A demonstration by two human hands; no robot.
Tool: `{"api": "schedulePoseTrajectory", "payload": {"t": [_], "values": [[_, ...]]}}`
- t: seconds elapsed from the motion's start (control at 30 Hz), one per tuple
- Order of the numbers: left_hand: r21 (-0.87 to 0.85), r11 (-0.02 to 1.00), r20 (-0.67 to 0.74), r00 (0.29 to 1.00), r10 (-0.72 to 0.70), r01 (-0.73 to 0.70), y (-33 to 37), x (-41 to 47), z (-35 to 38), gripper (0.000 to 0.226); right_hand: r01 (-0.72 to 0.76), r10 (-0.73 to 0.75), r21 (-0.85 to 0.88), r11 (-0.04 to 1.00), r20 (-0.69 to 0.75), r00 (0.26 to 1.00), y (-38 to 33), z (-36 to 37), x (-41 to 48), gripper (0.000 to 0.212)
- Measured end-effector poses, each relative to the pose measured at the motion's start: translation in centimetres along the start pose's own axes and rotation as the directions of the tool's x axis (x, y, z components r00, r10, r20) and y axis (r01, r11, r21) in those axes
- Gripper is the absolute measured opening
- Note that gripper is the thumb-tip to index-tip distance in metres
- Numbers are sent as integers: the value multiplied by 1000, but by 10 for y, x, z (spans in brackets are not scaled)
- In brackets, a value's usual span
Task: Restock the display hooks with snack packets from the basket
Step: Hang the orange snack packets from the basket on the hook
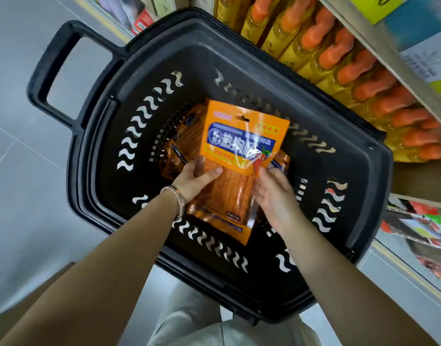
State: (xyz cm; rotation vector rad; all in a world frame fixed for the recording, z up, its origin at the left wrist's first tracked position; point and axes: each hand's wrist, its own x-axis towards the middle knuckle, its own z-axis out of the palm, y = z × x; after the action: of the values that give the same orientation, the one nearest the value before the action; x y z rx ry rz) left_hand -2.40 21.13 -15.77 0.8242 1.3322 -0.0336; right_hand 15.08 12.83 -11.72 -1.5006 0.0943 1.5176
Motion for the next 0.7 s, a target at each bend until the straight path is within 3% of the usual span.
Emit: {"api": "schedulePoseTrajectory", "payload": {"t": [0.1, 0.17, 0.27, 0.4, 0.53, 0.7], "values": [[-57, 992, -59, 992, -112, 108, -2, 6, -9, 60, -118, 120, 53, 992, -27, 992, 3, 18, 33, 19], [-78, 988, -233, 961, -149, 134, -9, 12, -15, 38, -151, 152, 17, 988, -160, 975, 11, 23, 58, 33], [-90, 983, -393, 901, -185, 162, -17, 19, -20, 38, -217, 180, -60, 974, -374, 910, 28, 12, 91, 36], [-23, 974, -393, 894, -215, 224, -18, 19, -25, 39, -334, 255, -82, 939, -488, 835, 47, 5, 113, 38], [22, 970, -379, 900, -216, 242, -14, 20, -23, 40, -350, 293, -52, 935, -440, 849, 53, 10, 125, 39], [59, 970, -356, 912, -201, 237, -12, 20, -21, 43, -331, 270, -45, 943, -480, 835, 53, 11, 133, 40]]}}
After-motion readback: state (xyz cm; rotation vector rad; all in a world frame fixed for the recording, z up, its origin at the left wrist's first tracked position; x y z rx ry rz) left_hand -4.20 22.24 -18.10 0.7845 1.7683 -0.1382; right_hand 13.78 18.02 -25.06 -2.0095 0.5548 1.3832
